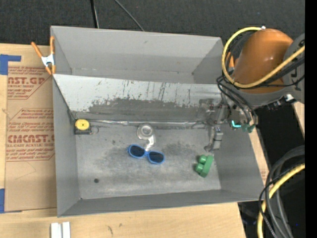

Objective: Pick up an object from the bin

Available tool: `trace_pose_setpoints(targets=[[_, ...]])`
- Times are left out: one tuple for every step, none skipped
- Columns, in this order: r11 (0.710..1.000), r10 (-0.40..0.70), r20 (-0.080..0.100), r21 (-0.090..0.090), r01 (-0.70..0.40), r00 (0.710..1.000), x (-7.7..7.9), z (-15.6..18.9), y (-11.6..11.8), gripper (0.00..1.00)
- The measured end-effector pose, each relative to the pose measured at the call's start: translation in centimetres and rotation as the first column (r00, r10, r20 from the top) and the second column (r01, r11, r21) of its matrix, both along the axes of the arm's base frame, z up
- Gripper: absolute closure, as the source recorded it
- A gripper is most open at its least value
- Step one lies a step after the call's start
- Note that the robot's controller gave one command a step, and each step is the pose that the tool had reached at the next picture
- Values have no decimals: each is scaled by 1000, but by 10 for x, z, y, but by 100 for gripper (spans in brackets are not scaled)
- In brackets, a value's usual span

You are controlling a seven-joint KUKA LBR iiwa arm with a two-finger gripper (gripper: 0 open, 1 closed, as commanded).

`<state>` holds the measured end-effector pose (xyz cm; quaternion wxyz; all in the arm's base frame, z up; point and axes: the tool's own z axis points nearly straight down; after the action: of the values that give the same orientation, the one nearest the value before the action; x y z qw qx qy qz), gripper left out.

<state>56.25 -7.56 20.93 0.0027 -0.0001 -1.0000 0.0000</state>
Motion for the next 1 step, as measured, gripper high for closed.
trace_pose_setpoints(targets=[[982, 191, -1, 3, -191, 982, -47, -118, -46, 0]])
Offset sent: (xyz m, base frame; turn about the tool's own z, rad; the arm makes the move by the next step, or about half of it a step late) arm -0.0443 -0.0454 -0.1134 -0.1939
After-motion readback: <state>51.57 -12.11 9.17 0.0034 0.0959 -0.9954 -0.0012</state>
